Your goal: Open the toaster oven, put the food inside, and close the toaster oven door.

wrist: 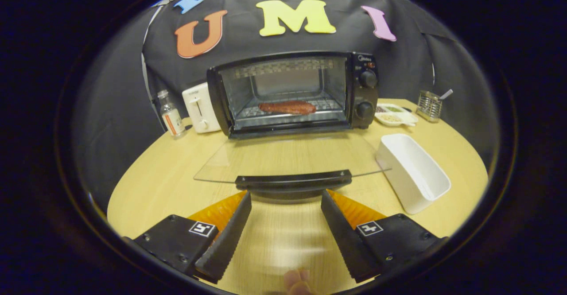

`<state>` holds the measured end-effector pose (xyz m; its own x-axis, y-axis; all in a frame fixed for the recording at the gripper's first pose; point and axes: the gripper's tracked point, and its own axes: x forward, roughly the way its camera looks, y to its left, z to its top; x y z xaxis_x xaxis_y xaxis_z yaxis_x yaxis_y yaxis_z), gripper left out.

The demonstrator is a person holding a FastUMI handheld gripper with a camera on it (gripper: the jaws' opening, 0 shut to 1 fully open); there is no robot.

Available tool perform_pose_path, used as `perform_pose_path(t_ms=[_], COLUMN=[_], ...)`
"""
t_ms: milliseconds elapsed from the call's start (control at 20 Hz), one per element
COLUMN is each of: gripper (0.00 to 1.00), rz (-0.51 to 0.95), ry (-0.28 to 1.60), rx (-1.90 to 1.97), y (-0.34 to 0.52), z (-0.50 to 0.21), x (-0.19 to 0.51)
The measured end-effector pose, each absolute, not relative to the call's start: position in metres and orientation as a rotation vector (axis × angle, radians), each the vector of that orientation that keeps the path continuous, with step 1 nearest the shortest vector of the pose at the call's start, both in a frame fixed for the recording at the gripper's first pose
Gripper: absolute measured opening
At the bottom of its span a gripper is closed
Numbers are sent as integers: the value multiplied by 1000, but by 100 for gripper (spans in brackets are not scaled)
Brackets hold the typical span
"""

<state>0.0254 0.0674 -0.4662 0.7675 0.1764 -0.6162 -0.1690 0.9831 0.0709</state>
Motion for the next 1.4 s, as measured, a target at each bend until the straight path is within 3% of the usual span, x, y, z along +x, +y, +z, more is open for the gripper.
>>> perform_pose_path(t_ms=[800, 1400], gripper=[100, 100], rz=[164, 161], ry=[653, 478], rx=[-5, -83], y=[69, 71], z=[-462, -389], x=[47, 84])
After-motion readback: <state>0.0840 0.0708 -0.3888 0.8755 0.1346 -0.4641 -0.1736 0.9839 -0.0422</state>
